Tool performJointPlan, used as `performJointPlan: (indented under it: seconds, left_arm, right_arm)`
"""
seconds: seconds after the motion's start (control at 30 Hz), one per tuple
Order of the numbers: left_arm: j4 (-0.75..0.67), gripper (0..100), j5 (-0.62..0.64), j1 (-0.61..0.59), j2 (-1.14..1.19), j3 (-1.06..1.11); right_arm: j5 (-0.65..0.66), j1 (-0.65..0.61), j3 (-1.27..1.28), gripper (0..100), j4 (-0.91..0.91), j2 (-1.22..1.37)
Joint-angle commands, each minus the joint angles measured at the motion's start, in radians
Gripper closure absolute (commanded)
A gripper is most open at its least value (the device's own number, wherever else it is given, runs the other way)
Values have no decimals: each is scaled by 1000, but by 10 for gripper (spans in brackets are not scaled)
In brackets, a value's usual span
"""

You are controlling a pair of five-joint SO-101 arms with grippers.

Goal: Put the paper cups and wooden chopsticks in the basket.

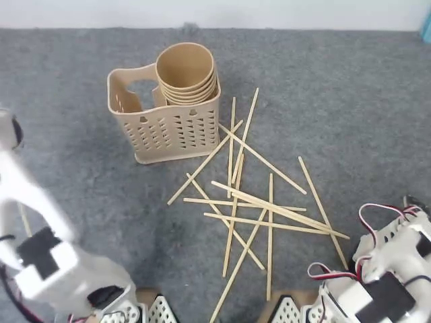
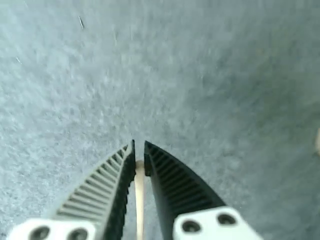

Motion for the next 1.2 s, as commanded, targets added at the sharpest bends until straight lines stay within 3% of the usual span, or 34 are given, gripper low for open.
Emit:
performJointPlan:
  seconds: [0.0,0.23,0.47,0.73,1.0,1.17]
  left_arm:
    - [-6,987,86,66,-187,-21]
    - [-181,987,295,115,-439,-21]
    - [-325,987,405,181,-692,-21]
    - [-509,987,646,292,-839,-15]
    - [-497,987,658,450,-838,68]
    - [-638,987,658,482,-838,232]
  right_arm:
    - [20,21,17,990,-2,-12]
    - [20,22,17,990,-1,-12]
    - [20,22,17,990,-1,-12]
    - [20,22,17,990,-1,-12]
    - [20,22,17,990,1,-12]
    - [20,22,17,990,1,-12]
